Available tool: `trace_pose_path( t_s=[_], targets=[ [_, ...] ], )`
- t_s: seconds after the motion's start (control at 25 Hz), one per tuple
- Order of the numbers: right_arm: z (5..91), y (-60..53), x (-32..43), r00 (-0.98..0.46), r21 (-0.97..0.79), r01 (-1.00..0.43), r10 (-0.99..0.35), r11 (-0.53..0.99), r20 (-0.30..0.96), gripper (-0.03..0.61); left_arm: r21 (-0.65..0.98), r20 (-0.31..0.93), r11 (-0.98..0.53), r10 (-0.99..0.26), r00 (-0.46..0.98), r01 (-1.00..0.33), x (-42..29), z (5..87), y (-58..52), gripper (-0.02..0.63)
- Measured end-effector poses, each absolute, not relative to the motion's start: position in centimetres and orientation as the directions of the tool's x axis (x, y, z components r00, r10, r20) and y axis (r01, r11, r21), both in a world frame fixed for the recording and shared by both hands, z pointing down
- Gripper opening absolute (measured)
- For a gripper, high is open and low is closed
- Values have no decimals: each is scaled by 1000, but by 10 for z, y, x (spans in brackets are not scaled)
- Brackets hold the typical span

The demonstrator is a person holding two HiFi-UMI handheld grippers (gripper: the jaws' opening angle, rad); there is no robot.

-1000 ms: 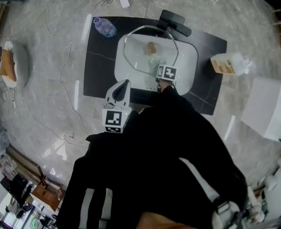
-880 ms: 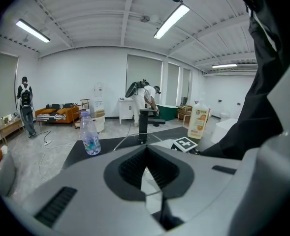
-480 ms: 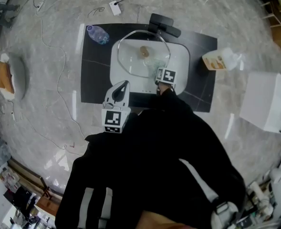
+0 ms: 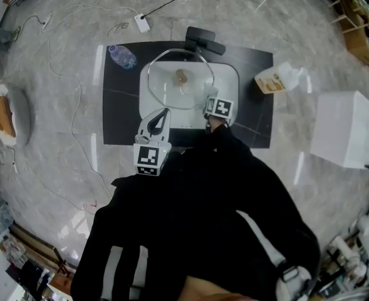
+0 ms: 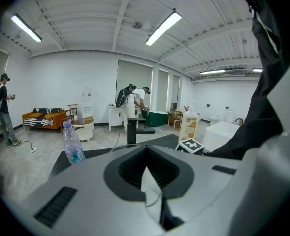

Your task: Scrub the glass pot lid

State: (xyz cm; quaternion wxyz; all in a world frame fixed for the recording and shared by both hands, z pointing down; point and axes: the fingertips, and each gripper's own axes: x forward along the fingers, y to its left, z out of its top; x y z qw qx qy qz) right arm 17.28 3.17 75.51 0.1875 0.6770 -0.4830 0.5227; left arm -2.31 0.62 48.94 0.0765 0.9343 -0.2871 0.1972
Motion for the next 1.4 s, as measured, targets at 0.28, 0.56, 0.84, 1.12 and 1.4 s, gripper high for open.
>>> trace_pose_path(
  t_s=[0.28, 0.56, 0.84, 1.12, 1.4],
  targets=[
    [733, 39, 186, 2, -282, -831, -509, -480, 861, 66, 39, 377, -831, -502, 778, -555, -13, 479, 1, 2],
    [698, 40, 197, -6, -362, -806, -604, -469, 797, 66, 48, 353, -835, -499, 792, -548, -3, 474, -4, 2],
    [648, 31, 194, -1, -410, -826, -727, -386, 687, 66, 57, 335, -837, -498, 800, -545, 7, 462, -10, 2],
    [575, 12, 190, 10, -365, -898, -842, -245, 540, 66, 69, 323, -833, -502, 802, -549, 15, 455, -16, 2],
    [522, 2, 174, -19, -327, -936, -911, -129, 413, 66, 78, 314, -820, -520, 794, -567, 16, 448, -26, 2]
  ],
)
